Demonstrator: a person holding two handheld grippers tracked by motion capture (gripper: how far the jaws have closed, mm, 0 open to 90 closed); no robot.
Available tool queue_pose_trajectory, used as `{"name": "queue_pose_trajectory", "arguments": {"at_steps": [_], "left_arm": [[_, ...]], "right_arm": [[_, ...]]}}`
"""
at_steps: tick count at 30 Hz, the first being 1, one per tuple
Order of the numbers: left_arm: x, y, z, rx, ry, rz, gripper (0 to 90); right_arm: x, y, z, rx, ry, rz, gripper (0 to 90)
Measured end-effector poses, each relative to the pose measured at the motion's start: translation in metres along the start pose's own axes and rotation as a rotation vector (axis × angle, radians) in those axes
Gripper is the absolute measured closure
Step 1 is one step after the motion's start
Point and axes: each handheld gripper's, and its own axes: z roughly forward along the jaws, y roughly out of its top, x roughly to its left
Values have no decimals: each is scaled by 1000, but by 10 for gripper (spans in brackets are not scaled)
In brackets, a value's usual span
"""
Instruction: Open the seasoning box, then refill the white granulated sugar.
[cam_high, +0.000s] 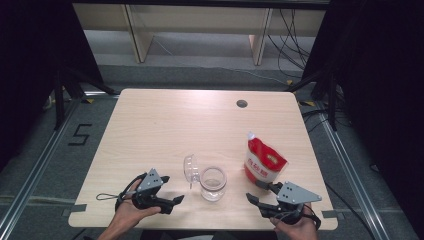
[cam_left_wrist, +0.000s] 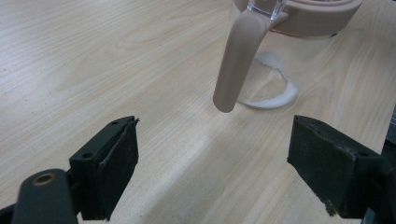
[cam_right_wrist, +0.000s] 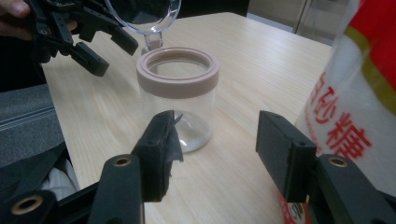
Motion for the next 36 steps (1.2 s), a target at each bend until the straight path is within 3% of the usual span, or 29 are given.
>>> {"name": "queue_pose_trajectory", "arguments": {"at_steps": [4, 8, 11, 12, 13, 16, 17, 20, 22, 23, 24, 25, 30, 31, 33, 34, 35, 36], "left_arm": [[0, 1, -2, 6, -5, -10, 156], [1, 1, -1, -3, 11, -10, 156], [0, 1, -1, -10, 0, -10, 156], [1, 1, -2, 1, -10, -5, 156], [0, 1, -2, -4, -14, -11, 155], [1, 0, -4, 11, 0, 15, 156], [0, 0, -4, -7, -10, -7, 155], [1, -1, -5, -23, -12, -12, 153], [1, -2, -5, -37, -20, -14, 152], [1, -2, -5, -37, -23, -13, 151], [0, -2, -4, -33, -16, -18, 151], [1, -2, -4, -29, -21, -10, 151], [-1, -3, -3, -26, -30, -7, 151], [-1, -3, -3, -28, -28, -6, 151], [-1, -4, -4, -31, -25, -17, 151], [0, -4, -5, -18, -12, 1, 151], [0, -4, -5, -31, -24, -7, 151], [-1, -4, -6, -23, -21, -8, 151]], "right_arm": [[-1, -4, -10, 2, -25, 18, 477], [-7, -13, -22, 1, -79, 48, 458], [-11, -19, -30, 8, -104, 130, 422], [-15, -20, -31, -9, -91, 118, 413], [-14, -21, -33, -12, -106, 168, 397], [-20, -22, -36, -21, -148, 148, 342], [-21, -22, -37, -19, -156, 178, 313], [-24, -24, -38, -13, -192, 199, 302], [-29, -26, -37, -18, -194, 186, 275], [-28, -25, -37, -12, -212, 209, 257], [-30, -25, -35, -13, -225, 181, 249], [-34, -24, -34, -13, -227, 158, 239], [-37, -24, -26, -9, -229, 179, 189], [-42, -24, -21, -19, -227, 159, 193], [-42, -24, -19, -14, -213, 169, 221], [-42, -24, -16, -10, -204, 179, 228], [-41, -24, -13, -13, -210, 178, 218], [-43, -24, -11, -13, -202, 157, 213]]}}
